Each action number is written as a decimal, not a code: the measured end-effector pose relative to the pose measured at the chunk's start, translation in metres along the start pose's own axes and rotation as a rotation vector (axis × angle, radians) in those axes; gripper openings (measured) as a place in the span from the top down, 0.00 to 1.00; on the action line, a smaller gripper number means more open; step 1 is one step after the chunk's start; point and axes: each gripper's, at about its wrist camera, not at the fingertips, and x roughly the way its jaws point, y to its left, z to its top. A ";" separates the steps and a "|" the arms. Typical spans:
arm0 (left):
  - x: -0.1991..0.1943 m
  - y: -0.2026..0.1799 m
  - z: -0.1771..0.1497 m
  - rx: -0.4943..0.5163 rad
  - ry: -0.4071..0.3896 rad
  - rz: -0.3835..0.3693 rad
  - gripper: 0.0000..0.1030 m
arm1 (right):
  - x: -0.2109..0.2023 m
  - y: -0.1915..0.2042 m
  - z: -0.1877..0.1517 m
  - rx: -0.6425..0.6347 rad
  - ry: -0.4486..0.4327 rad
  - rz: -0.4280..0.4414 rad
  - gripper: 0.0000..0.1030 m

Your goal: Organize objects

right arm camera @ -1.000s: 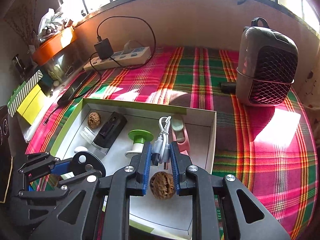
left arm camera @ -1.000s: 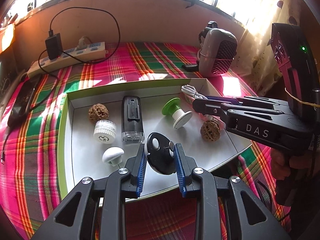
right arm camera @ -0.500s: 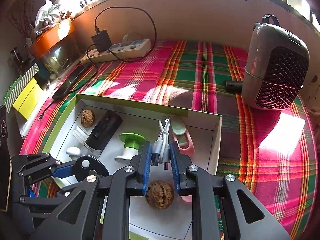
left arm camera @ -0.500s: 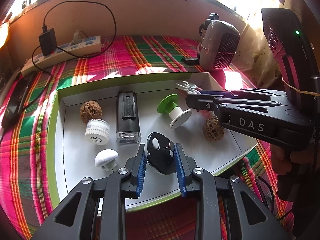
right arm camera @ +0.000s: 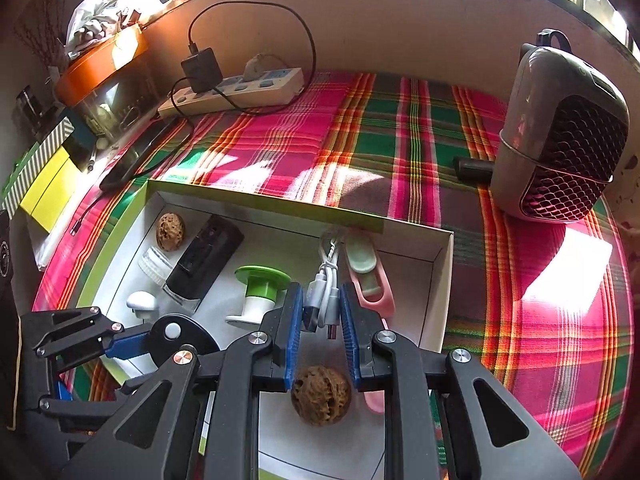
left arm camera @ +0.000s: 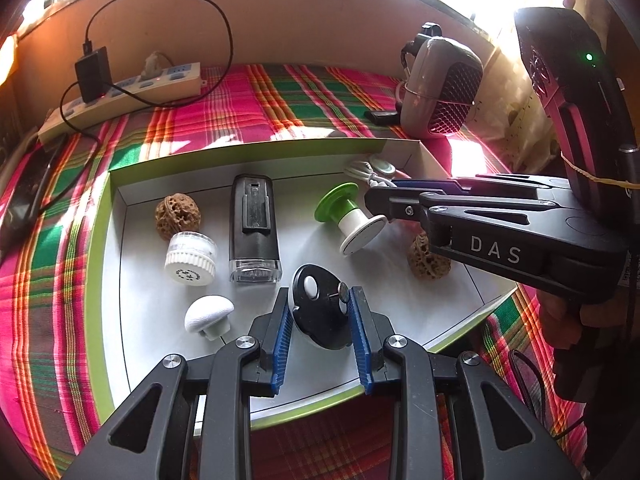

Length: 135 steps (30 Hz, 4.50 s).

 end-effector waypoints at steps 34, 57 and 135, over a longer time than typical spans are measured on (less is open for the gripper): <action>0.000 0.002 0.000 -0.021 0.001 -0.004 0.73 | 0.002 0.000 0.000 0.021 0.005 -0.022 0.75; -0.021 -0.001 -0.007 -0.008 -0.043 0.055 0.72 | -0.028 0.011 -0.014 0.027 -0.081 -0.065 0.74; -0.057 -0.011 -0.103 -0.106 -0.106 0.357 0.72 | -0.066 0.043 -0.147 0.073 -0.099 -0.227 0.56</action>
